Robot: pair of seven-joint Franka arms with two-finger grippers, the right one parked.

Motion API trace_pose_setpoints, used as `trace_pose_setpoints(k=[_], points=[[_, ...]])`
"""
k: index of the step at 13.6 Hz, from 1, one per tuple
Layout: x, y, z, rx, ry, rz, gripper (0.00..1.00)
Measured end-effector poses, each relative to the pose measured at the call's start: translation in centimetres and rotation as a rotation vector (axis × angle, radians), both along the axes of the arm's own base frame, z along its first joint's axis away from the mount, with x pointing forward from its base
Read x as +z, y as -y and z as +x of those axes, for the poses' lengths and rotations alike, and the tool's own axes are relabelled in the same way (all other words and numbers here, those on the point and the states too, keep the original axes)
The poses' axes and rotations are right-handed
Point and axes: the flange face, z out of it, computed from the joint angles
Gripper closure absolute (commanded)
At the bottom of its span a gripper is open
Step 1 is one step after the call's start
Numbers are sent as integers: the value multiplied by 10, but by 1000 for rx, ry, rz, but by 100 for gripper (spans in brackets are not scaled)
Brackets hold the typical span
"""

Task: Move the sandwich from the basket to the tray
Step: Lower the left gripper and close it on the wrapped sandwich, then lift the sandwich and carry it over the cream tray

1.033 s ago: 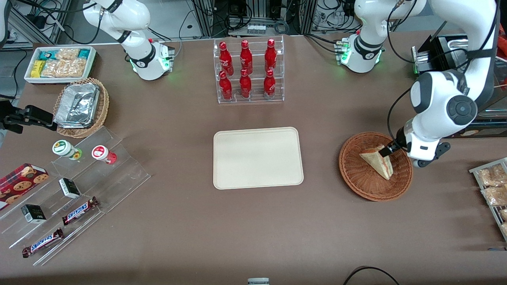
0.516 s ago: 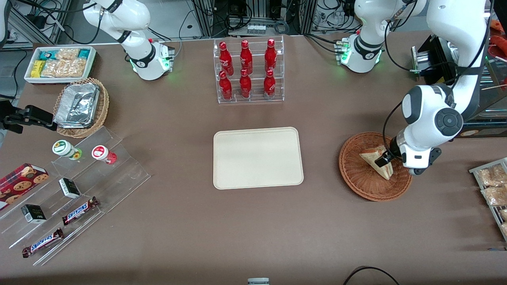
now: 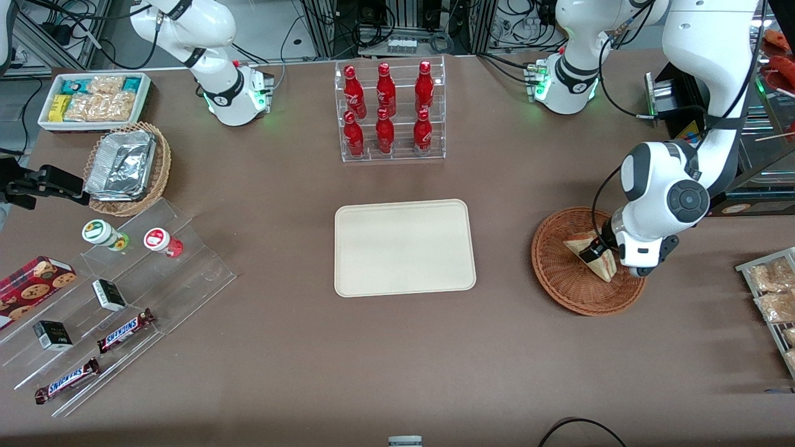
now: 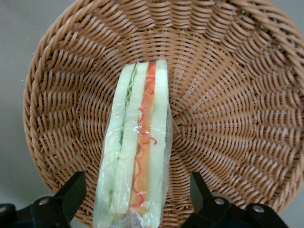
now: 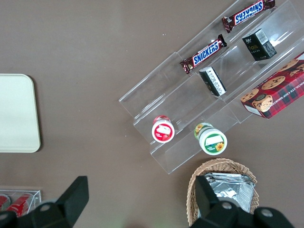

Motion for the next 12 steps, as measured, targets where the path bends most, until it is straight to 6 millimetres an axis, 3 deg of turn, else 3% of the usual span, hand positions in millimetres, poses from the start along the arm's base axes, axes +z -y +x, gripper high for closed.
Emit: trace_pose_setpoints(k=[1, 6, 9, 12], points=[[-2, 0, 0, 0, -4, 0, 100], [2, 0, 1, 0, -21, 1, 100], [32, 8, 15, -18, -53, 1, 100], [73, 43, 31, -88, -55, -9, 100]])
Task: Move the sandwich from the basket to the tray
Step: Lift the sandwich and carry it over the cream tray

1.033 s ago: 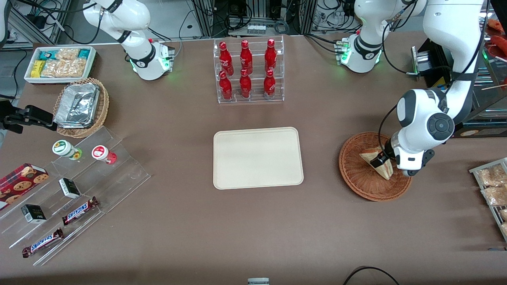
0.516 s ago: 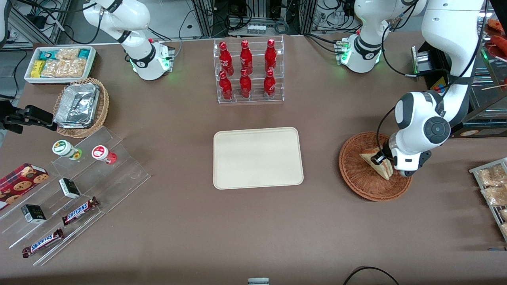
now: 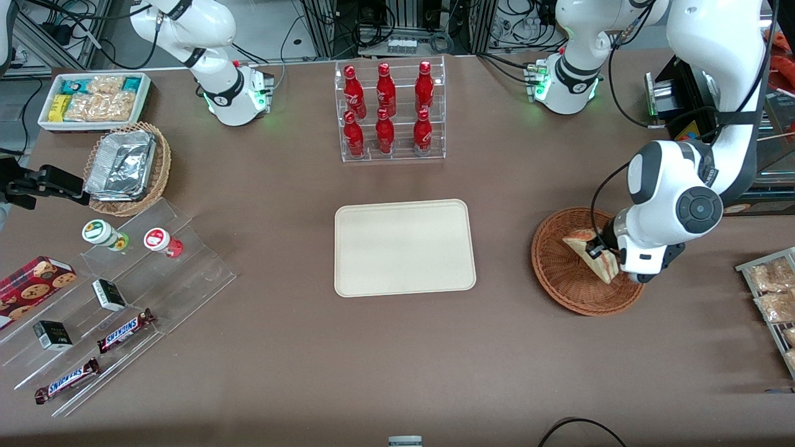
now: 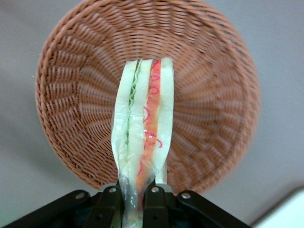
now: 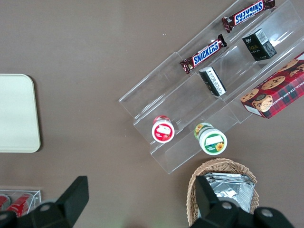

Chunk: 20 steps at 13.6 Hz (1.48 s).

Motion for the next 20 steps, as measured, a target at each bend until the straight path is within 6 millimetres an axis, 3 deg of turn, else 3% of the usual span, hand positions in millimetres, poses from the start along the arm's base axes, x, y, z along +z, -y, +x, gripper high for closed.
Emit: trace_pose_setpoints(k=[2, 10, 15, 20], points=[[12, 35, 0, -83, 13, -12, 100], [18, 206, -31, -365, 36, -48, 100], [-23, 307, -33, -435, 12, -84, 100], [-54, 388, -57, -448, 5, -89, 100]])
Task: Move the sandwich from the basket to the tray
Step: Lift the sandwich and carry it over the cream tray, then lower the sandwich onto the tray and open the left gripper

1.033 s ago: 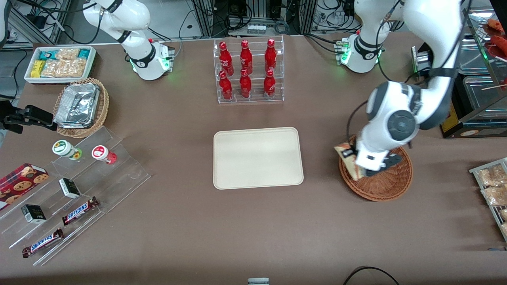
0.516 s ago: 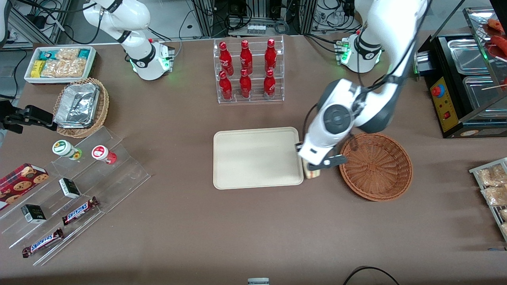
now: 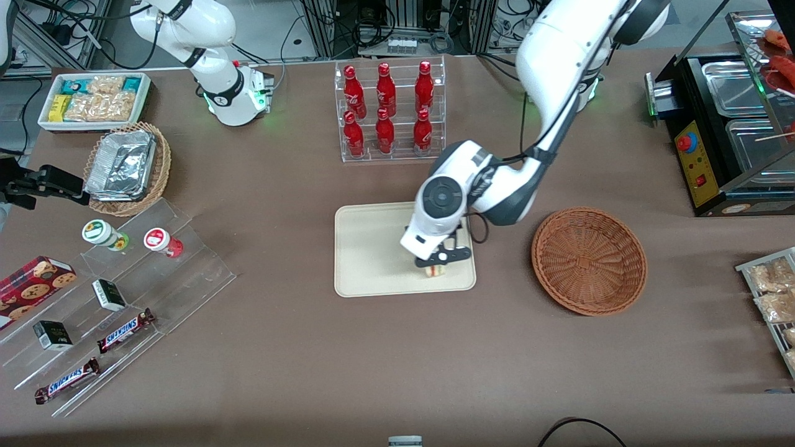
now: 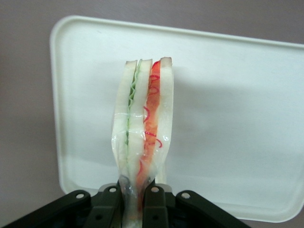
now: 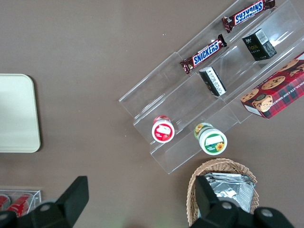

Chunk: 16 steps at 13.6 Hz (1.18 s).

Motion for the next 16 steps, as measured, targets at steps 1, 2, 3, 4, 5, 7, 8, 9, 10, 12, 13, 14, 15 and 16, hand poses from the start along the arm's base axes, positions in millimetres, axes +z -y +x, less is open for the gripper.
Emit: trace_pose_setpoints(k=[1, 2, 3, 4, 5, 7, 8, 9, 10, 12, 13, 14, 15, 16], points=[[-6, 12, -5, -7, -2, -1, 100], [-13, 21, -8, -15, -5, -1, 100], [-18, 27, -10, -21, -5, -3, 100], [-22, 29, -9, -23, -2, -9, 100], [-24, 29, -7, -28, 3, -14, 100], [-25, 29, -5, -40, 5, -16, 100], [-26, 29, -5, -50, 9, -14, 100], [-27, 29, -5, -63, 13, -9, 100], [-28, 28, -5, -70, 15, -6, 100], [-31, 28, -5, -72, 13, -3, 100], [-32, 29, -5, -73, 11, -2, 100], [-34, 28, -6, -72, 9, 0, 100], [-36, 28, -6, -68, 7, 2, 100], [-37, 28, -6, -60, 6, 4, 100]])
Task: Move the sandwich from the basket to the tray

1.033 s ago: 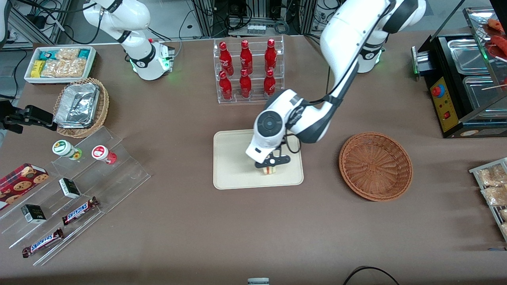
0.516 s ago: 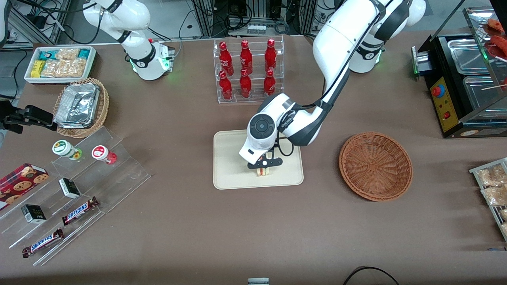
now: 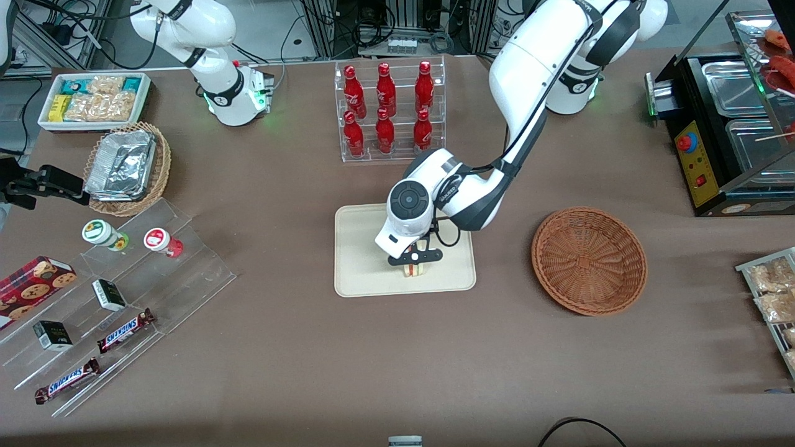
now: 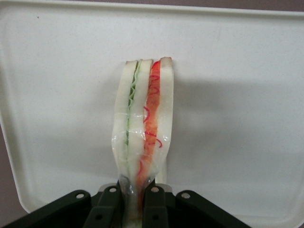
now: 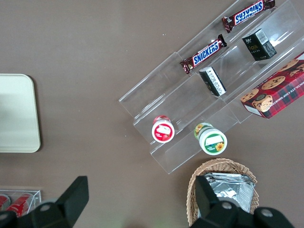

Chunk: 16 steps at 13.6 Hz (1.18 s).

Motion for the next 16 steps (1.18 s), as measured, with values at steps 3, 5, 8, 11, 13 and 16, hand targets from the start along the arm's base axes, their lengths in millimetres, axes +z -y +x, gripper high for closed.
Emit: trace_pose_setpoints(k=[3, 5, 8, 11, 13, 16], points=[[-2, 0, 0, 10, -2, 4, 63], [-2, 0, 0, 20, -2, 5, 0], [0, 3, -1, 38, 1, 6, 0], [20, 8, 4, 44, 20, -10, 0], [48, 7, 7, 43, 23, -6, 0], [108, 1, 6, 37, 25, 7, 0]])
